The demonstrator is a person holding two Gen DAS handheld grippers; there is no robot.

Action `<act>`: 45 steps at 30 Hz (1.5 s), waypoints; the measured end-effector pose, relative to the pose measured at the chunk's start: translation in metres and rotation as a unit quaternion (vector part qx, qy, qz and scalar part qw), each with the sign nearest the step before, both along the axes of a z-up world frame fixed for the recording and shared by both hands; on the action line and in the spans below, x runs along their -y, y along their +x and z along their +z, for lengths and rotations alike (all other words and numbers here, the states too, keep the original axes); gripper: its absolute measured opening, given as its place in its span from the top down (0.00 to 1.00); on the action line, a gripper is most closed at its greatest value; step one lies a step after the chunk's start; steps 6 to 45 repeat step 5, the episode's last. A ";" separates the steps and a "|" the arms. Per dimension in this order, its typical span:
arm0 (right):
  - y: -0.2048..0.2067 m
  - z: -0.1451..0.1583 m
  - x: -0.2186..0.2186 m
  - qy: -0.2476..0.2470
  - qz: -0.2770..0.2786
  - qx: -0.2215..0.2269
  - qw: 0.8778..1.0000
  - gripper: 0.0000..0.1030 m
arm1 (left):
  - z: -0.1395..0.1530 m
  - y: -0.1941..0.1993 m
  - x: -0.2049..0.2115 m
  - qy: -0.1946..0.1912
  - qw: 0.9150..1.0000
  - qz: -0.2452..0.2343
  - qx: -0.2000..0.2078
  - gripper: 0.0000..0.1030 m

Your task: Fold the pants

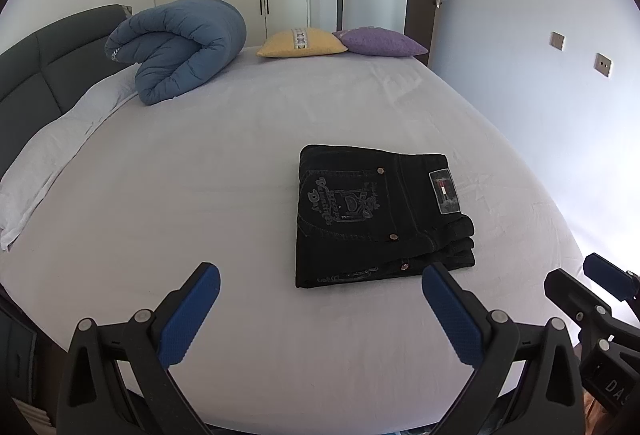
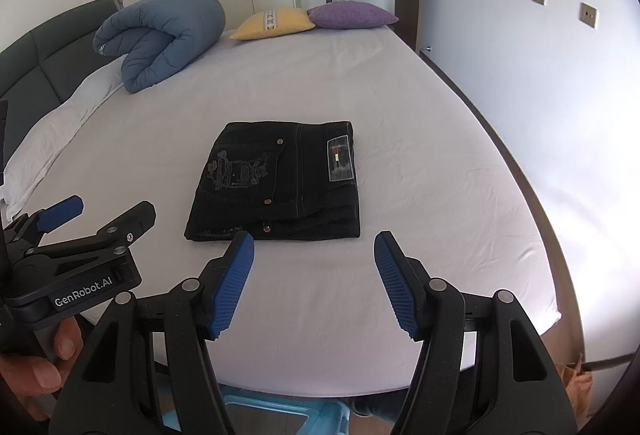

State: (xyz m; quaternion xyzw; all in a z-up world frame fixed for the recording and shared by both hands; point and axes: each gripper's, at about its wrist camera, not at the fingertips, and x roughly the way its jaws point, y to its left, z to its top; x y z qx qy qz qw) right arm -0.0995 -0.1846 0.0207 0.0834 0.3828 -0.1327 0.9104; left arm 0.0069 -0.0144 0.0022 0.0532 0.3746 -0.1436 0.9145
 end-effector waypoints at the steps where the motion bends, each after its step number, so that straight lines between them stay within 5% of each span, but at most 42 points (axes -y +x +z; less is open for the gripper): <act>1: 0.000 0.000 0.000 -0.001 0.000 0.000 1.000 0.40 | -0.001 0.001 0.000 0.000 1.000 0.001 -0.001 0.00; 45: 0.002 -0.002 0.003 0.000 -0.001 -0.002 1.000 0.40 | -0.001 0.001 0.001 0.006 1.000 0.002 0.003 0.00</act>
